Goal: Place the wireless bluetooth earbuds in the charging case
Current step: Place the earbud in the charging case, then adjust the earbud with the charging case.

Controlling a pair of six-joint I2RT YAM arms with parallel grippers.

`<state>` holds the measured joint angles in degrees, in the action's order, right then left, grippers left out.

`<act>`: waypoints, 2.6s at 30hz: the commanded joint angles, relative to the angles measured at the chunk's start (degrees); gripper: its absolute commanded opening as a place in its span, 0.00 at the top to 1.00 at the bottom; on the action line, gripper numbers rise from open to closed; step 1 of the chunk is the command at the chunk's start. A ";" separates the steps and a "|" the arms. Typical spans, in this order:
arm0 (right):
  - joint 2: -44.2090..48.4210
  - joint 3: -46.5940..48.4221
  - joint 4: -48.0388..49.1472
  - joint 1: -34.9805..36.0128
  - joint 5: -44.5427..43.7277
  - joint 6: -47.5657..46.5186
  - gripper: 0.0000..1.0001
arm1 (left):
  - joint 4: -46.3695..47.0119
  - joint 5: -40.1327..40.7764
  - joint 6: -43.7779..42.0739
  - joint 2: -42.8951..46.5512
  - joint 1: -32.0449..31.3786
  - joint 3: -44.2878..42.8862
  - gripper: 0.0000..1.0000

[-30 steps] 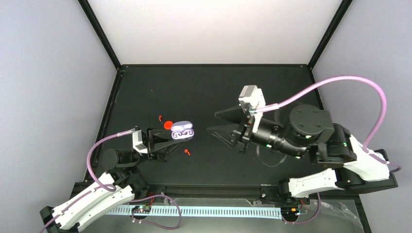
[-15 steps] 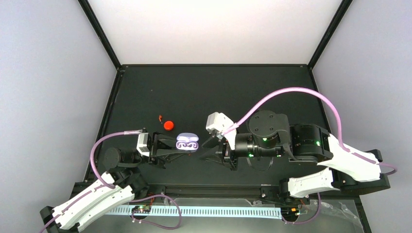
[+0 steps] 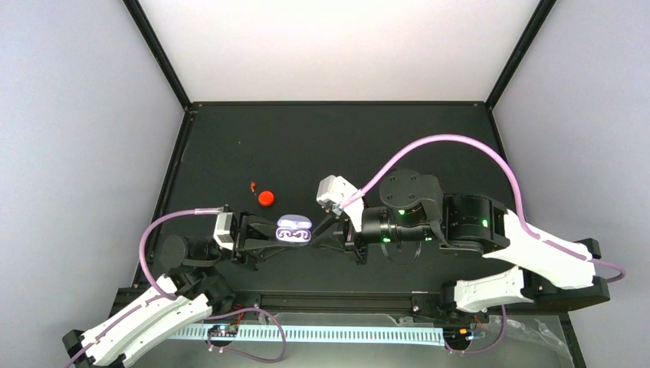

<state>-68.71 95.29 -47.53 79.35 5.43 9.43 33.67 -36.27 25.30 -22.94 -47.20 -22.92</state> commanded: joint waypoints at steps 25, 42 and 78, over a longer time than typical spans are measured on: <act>-3.09 -0.19 2.88 -1.04 0.52 0.59 0.90 | -2.92 -0.31 -0.69 2.50 0.18 -0.73 0.98; -4.57 -0.08 1.74 -1.05 0.80 0.24 0.93 | -2.04 -0.04 -0.54 1.94 0.18 -0.81 0.98; 0.97 -0.14 6.46 -7.93 12.03 10.03 0.62 | -2.82 1.97 -0.67 2.13 0.17 -0.20 0.99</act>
<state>-67.79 95.33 -42.41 72.82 12.75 15.81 29.58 -34.89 24.56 -20.99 -47.20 -22.87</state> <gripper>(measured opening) 0.417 0.252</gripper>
